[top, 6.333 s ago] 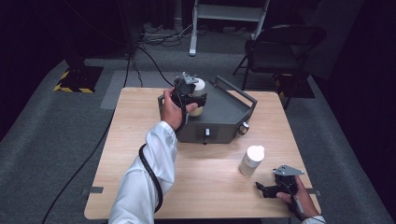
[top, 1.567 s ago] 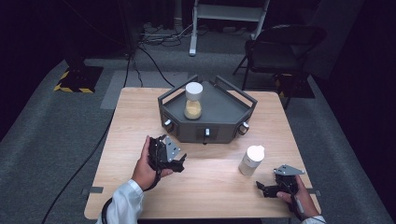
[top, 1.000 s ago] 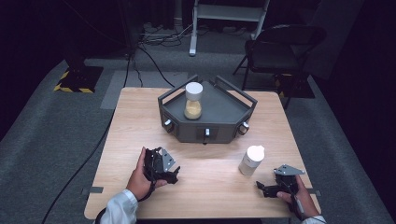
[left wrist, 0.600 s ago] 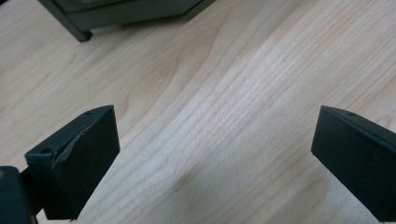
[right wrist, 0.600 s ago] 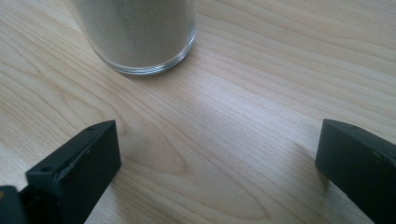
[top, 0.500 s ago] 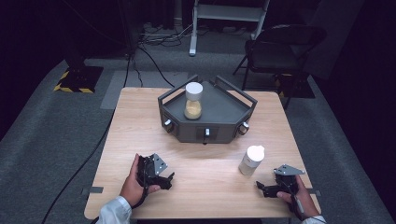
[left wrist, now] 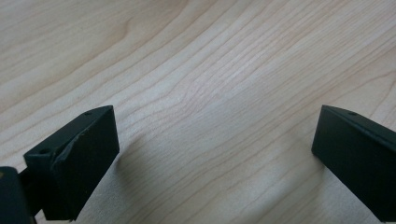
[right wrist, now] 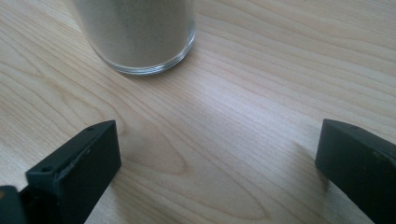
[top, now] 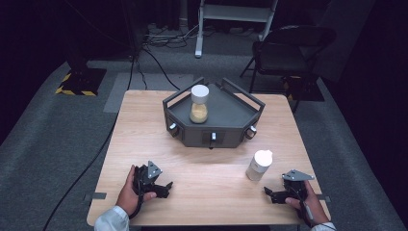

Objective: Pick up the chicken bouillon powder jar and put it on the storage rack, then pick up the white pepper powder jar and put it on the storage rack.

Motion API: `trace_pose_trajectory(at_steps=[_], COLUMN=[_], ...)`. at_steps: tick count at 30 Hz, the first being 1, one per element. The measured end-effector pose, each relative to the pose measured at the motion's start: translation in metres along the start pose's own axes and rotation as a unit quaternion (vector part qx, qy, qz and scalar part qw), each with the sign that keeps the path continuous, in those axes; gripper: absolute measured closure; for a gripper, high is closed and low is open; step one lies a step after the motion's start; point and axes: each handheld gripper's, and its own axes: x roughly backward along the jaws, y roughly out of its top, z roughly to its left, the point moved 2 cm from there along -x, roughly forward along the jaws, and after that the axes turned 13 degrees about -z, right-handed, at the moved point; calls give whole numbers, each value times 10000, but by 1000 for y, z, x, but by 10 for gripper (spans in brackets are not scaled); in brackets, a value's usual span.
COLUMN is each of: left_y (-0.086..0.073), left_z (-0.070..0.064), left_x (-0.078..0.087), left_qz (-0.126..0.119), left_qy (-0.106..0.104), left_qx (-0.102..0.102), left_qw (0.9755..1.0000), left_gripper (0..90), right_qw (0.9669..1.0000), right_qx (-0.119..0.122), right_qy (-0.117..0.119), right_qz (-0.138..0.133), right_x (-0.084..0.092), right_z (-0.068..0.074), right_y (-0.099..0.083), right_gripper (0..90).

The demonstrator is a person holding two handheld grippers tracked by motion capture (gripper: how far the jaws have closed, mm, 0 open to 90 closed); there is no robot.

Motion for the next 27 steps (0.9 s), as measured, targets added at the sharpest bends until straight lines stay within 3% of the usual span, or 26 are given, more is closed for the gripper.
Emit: trace_pose_trajectory(at_steps=[4,27], left_y=[-1,-1], left_z=[7,8], left_x=[1,2], left_qz=[41,51], left_qy=[-64,-91], left_qx=[121,83], left_qw=[9999,9999], left_gripper=[0,0], right_qw=[10000,10000], right_qx=[3,-5], right_qy=[2,-6], right_qz=[0,-2], right_x=[0,-1], right_z=[0,-1], right_y=[0,1], right_gripper=[0,0])
